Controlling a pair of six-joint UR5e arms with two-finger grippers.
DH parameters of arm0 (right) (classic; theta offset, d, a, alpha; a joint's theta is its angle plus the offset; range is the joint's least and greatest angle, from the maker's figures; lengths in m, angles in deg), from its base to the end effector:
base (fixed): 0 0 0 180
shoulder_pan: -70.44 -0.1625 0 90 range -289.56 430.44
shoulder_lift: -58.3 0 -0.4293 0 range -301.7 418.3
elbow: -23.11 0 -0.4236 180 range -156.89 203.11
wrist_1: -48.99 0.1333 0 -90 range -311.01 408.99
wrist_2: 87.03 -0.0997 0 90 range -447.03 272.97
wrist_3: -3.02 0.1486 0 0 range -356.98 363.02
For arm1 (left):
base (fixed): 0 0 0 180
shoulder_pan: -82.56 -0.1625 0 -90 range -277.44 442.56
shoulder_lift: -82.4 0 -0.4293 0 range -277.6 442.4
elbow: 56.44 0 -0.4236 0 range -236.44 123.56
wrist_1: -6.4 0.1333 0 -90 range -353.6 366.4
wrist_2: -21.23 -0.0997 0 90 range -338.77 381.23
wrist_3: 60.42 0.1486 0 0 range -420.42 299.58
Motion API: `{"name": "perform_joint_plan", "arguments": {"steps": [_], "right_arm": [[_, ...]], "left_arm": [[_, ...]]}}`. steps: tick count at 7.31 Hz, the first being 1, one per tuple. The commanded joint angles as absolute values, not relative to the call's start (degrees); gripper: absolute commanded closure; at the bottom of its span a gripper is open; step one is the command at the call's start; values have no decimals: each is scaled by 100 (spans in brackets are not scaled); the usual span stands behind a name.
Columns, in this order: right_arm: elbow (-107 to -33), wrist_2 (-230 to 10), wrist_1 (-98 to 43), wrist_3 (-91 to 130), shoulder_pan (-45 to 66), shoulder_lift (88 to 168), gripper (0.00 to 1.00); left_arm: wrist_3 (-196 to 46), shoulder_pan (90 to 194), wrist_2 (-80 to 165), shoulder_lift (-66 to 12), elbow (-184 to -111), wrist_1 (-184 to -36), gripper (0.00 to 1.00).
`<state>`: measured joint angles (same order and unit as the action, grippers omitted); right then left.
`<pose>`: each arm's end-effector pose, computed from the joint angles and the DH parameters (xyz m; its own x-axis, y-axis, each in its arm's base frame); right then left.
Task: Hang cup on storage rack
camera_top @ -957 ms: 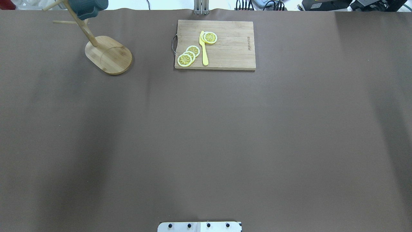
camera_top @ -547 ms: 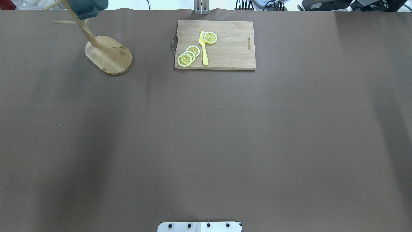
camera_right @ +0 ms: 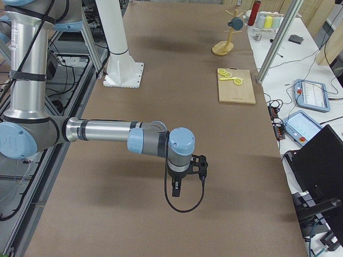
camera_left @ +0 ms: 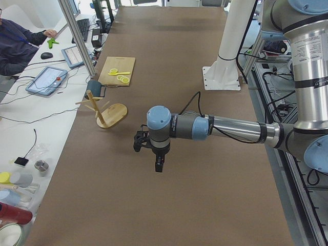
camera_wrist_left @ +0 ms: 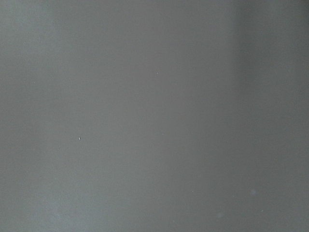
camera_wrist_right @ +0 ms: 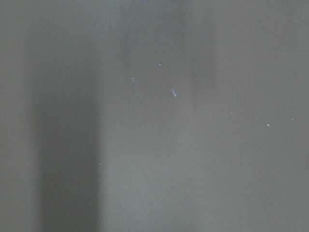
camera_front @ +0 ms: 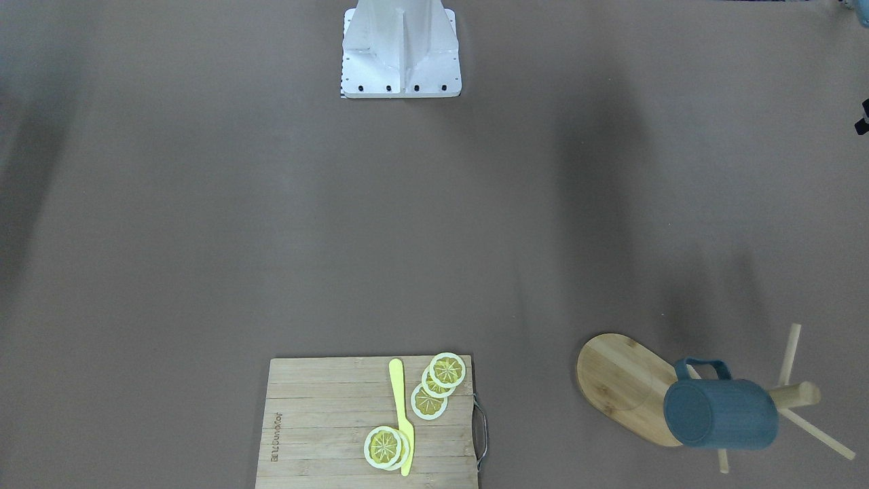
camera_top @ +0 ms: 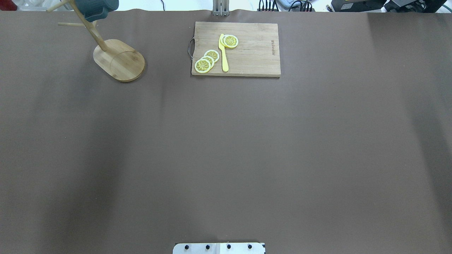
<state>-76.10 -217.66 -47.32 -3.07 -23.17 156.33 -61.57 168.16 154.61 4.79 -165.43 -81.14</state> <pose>0.0650 -0.4496 0.7001 0.7562 -0.0002 0.6544 0.0176 0.9996 -0.0201 0.0023 -0.4370 0.6336 0.7223 0.0852 -0.6864 -0.0620 0.9964 0.0584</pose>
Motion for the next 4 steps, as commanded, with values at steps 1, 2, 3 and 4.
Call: {"name": "perform_joint_plan", "arguments": {"steps": [1, 2, 3, 4], "right_arm": [[-7664, -21790, -4716, -305, -2317, 15691, 0], [-7708, -21886, -4699, -270, -2317, 15691, 0], [-7709, -21878, -4690, -296, -2317, 15752, 0], [-7735, -21869, -4681, -314, -2317, 15805, 0]], "left_arm": [[-6157, 16816, 15465, 506, -16525, -8123, 1], [-6157, 16825, 15465, 514, -16516, -8123, 1], [-6157, 16808, 15456, 506, -16472, -8132, 1], [-6157, 16807, 15439, 506, -16472, -8132, 1]]}}
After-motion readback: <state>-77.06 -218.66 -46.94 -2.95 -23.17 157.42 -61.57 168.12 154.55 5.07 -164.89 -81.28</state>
